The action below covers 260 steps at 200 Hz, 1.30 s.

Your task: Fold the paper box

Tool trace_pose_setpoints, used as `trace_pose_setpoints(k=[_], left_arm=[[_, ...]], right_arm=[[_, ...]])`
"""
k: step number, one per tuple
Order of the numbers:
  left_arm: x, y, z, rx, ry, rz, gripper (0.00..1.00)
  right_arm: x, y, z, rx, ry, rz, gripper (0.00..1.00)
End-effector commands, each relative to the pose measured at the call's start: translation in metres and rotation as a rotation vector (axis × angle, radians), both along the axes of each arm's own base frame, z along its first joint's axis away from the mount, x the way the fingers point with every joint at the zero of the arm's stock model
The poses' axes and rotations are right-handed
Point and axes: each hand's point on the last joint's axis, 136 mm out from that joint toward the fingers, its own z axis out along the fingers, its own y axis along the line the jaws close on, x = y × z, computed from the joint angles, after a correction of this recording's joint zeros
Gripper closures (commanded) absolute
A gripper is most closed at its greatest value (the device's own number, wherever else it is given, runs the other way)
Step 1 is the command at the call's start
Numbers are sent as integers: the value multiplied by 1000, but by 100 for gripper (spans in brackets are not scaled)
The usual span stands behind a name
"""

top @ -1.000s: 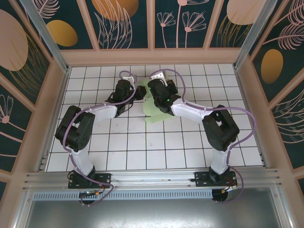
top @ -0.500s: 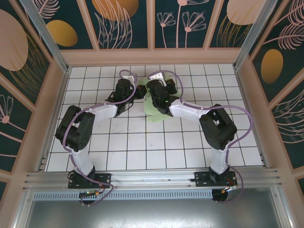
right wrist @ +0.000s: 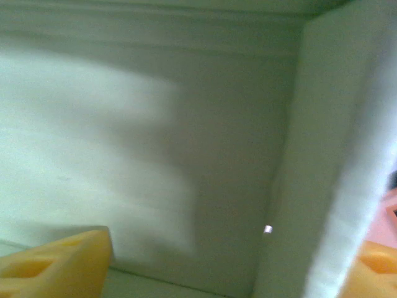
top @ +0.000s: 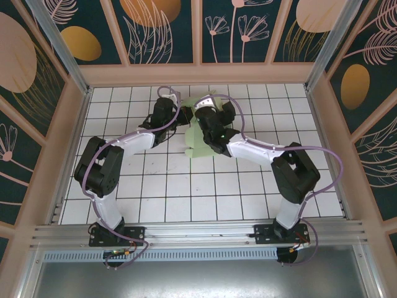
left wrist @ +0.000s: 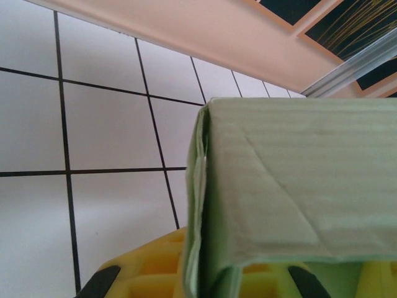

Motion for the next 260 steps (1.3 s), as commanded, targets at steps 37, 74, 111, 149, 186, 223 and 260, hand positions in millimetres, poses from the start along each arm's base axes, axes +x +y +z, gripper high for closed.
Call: trace_pose_setpoints(k=[37,74,111,149,186,223,260], left_arm=[[7,-6,9,-13,-1,6,100],[9,-3,3,23,15,12,100],[10,-1,-3,64,23,13,100],[12,6,-9,159,27,19,100],[8,15,-15,328,34,-44,100],[-9,40,-35,620,126,-145,100],[-48,66,-61,810,295,-267,100]], right_arm=[[-31,2,43,274,-23,165,5],[-45,-9,82,464,-72,238,5],[-54,-31,113,715,-95,322,5],[-48,-58,112,784,-83,275,6],[-41,-67,97,783,-50,226,7],[-33,-65,89,771,-15,231,7],[-23,-62,82,766,12,250,7]])
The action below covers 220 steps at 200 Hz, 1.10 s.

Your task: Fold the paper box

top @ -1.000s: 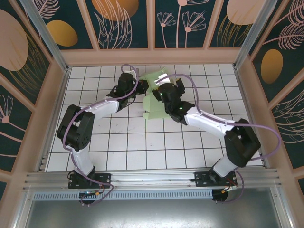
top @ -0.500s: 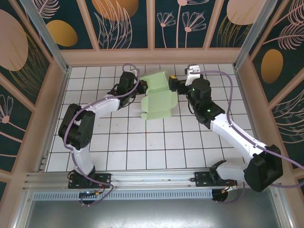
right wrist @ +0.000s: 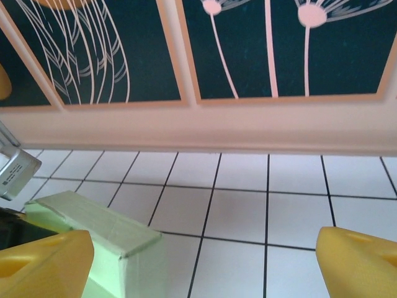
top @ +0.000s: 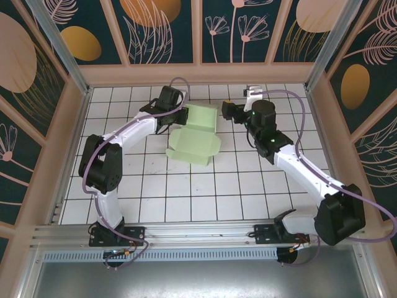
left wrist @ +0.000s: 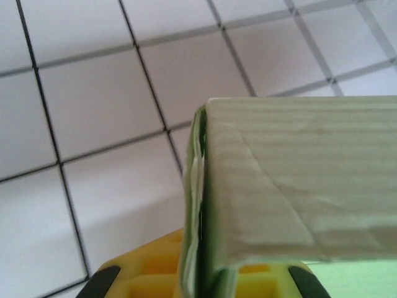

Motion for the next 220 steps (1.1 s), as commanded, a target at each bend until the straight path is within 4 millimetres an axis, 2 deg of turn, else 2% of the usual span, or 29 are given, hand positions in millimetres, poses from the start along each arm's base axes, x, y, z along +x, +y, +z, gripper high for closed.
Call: trace_pose_setpoints(k=[1,20,38,56,85,131,138,151,197,220], left_arm=[[-39,33,-37,234,193,-77,100],[-54,48,-50,327,278,-90,100],[-71,51,-65,367,374,-163,100],[-89,67,-80,461,481,-197,100],[-108,70,-95,500,605,-277,100],[-108,77,-113,580,717,-297,96],[-106,74,-112,570,713,-302,96],[-100,70,-109,560,694,-300,86],[-90,60,-98,519,650,-306,77],[-92,58,-98,507,652,-320,72]], right_arm=[[6,3,6,22,-5,27,7],[10,6,-2,19,9,39,8],[13,6,-10,10,24,42,8],[14,4,-16,1,36,42,7],[16,-1,-25,-1,46,44,7],[21,-15,-35,-3,63,26,7],[22,-17,-36,-5,64,21,7],[23,-20,-37,-4,64,14,7],[23,-17,-41,6,74,43,7],[25,-15,-42,-7,76,52,7]])
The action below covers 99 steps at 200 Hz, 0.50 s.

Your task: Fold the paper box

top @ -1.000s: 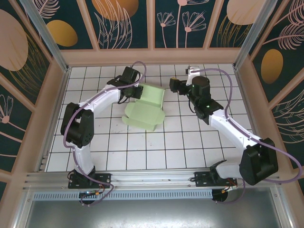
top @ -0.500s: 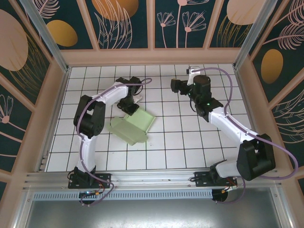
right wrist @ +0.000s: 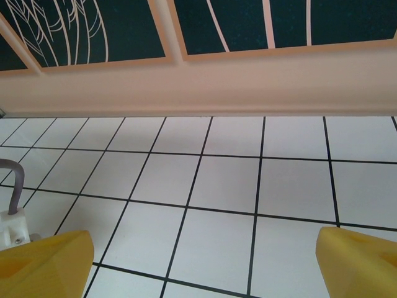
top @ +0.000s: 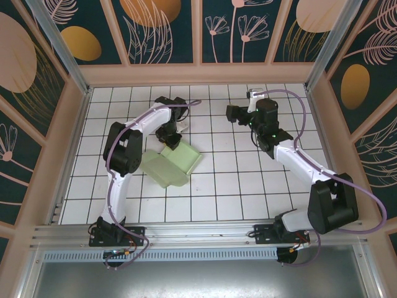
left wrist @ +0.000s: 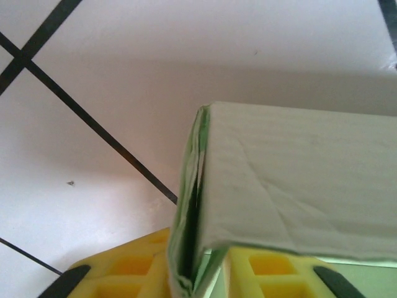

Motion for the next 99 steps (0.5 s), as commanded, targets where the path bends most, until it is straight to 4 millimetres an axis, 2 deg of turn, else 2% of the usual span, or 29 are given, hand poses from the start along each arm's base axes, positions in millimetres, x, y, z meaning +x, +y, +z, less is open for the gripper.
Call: trace_pose_setpoints(k=[1,24,49,80,99], left_arm=[[-5,0,4,-10,29,-16,72],[-4,-1,6,-21,20,-17,69],[2,1,7,-5,-9,-2,74],[2,2,15,-3,-23,-1,72],[1,5,13,8,-19,-4,77]], right_arm=[[5,2,4,-4,-28,19,7],[6,3,5,-14,-25,25,7],[6,5,4,-11,-25,33,7],[6,5,1,-12,-17,34,7],[6,4,-1,-12,-14,32,8]])
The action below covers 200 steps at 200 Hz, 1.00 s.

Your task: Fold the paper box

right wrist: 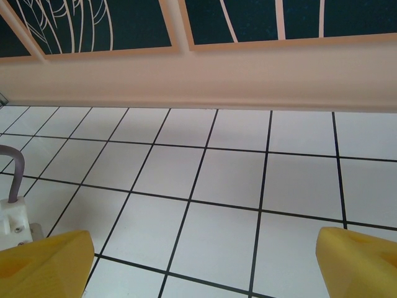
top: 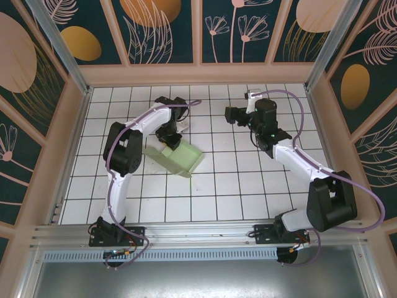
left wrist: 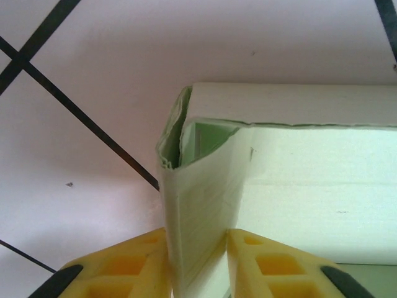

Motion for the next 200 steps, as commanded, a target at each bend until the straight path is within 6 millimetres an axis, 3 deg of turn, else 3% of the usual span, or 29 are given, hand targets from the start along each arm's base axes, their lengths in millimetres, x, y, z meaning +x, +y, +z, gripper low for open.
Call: trace_pose_setpoints(k=[1,23,45,90,142,170,200], left_arm=[[0,5,13,8,-18,0,77],[-5,7,4,21,5,-5,79],[-5,9,-2,33,14,-1,89],[-3,18,-16,83,-2,7,100],[13,27,-21,164,-141,29,100],[25,22,-20,153,-233,77,100],[26,12,-39,118,-267,104,100]], right_arm=[[5,0,7,5,-27,4,7],[6,0,7,6,-29,2,8],[6,0,7,4,-29,0,8],[4,-4,7,-1,-33,-12,8],[2,-11,1,-2,-32,-25,8],[4,-16,-1,4,-31,-30,8],[5,-23,0,7,-36,-39,8]])
